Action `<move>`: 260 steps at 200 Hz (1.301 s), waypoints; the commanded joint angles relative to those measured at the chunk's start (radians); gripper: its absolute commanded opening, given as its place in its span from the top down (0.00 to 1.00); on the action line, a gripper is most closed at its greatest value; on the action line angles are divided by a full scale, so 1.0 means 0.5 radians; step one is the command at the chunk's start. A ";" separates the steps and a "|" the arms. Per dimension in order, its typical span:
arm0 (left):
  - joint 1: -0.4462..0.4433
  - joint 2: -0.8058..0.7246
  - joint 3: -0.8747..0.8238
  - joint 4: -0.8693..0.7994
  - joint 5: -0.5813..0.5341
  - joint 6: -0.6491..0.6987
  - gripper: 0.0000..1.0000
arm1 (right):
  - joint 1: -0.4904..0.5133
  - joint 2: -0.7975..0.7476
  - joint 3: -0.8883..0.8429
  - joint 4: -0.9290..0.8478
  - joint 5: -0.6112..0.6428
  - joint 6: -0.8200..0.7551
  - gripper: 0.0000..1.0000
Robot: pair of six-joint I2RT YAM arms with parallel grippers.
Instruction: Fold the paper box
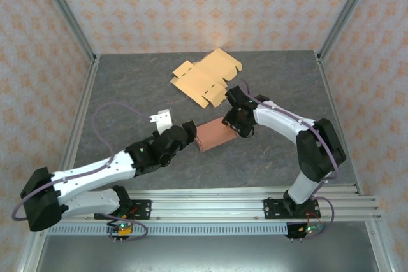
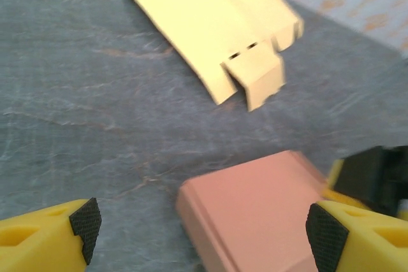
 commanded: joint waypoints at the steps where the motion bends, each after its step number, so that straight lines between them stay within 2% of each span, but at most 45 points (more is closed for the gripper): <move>1: 0.013 0.277 0.147 -0.060 0.070 0.163 0.13 | 0.018 -0.055 -0.053 -0.152 0.100 -0.028 0.38; 18: 0.013 0.465 0.266 -0.074 0.142 0.356 0.13 | 0.017 -0.047 -0.084 -0.112 0.014 0.009 0.38; 41: 0.019 0.608 0.403 -0.132 0.169 0.473 0.13 | 0.018 -0.042 -0.115 -0.064 -0.063 0.056 0.38; 74: 0.117 0.718 0.511 -0.283 0.264 0.455 0.13 | -0.005 -0.103 -0.087 -0.142 -0.010 0.005 0.35; 107: 0.312 0.799 0.424 -0.179 0.749 0.299 0.19 | -0.072 -0.091 -0.087 -0.143 -0.075 -0.079 0.37; 140: 0.352 0.927 0.359 0.018 1.112 0.159 0.23 | -0.113 -0.041 -0.122 -0.030 -0.307 -0.139 0.37; 158: 0.367 1.034 0.357 0.069 1.230 0.101 0.29 | -0.129 -0.013 -0.125 0.026 -0.406 -0.214 0.37; 194: 0.446 1.156 0.345 0.166 1.343 0.024 0.49 | -0.161 0.063 -0.132 0.117 -0.567 -0.419 0.39; 212: 0.506 1.165 0.284 0.234 1.385 0.001 0.54 | -0.197 0.051 -0.168 0.161 -0.609 -0.486 0.35; 231: 0.572 1.160 0.194 0.346 1.453 -0.031 0.57 | -0.266 -0.017 -0.230 0.213 -0.654 -0.545 0.24; 260: 0.689 1.194 0.044 0.601 1.637 -0.085 0.61 | -0.391 -0.119 -0.356 0.397 -0.952 -0.668 0.19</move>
